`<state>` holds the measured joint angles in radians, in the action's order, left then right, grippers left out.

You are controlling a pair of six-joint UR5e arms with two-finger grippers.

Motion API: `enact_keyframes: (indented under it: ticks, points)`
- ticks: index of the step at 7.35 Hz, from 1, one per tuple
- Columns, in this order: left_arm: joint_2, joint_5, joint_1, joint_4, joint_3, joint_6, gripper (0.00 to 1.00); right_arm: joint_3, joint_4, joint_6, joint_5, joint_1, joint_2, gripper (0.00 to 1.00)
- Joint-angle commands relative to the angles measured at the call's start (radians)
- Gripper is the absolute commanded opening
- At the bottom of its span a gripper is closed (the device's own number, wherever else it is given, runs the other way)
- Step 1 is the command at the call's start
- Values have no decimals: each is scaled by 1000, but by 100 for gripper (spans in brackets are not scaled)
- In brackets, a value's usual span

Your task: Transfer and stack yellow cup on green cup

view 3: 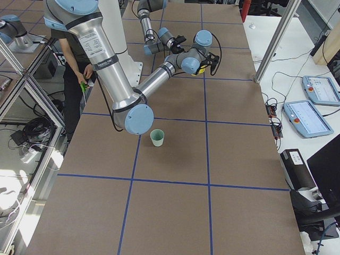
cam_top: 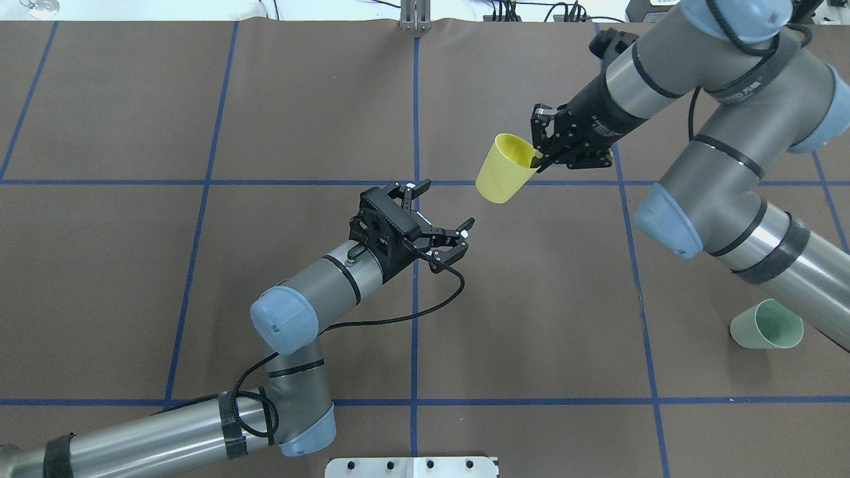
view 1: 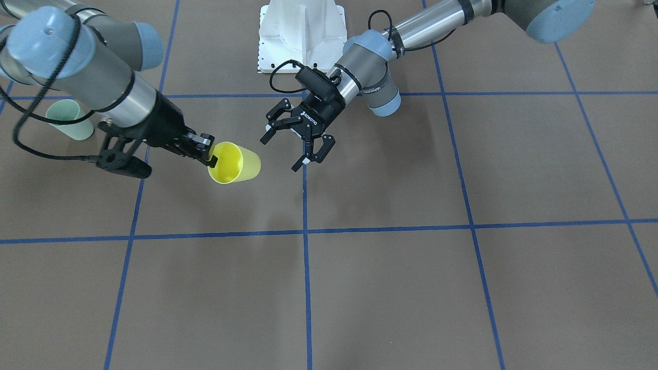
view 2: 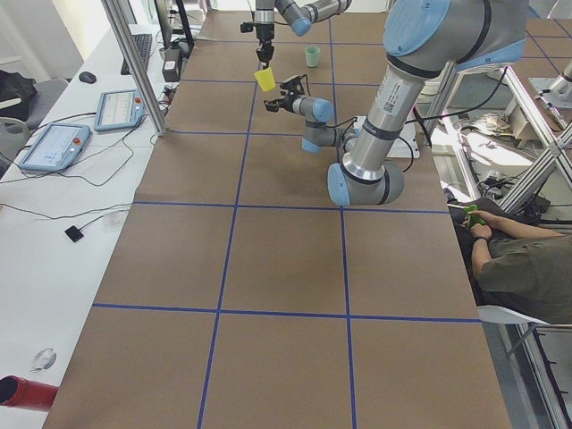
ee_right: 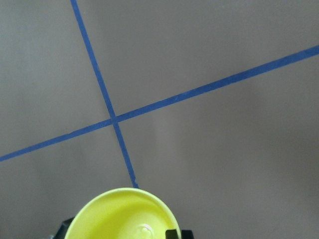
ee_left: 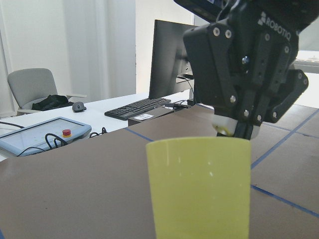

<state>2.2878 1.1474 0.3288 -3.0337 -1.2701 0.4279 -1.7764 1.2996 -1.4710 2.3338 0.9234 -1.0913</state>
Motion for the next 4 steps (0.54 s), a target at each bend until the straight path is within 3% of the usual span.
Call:
enact_keyframes:
  ticks: [1, 3, 4]
  points:
    - [-5, -35, 16, 4, -3, 0, 99, -66, 0, 17, -4, 121, -102, 0]
    - [-21, -240, 85, 36, 39, 75, 99, -116, 1, 203, -7, 210, -239, 0]
    - [-19, -218, 142, 120, 95, 204, 99, -168, 0, 339, -16, 251, -357, 0]
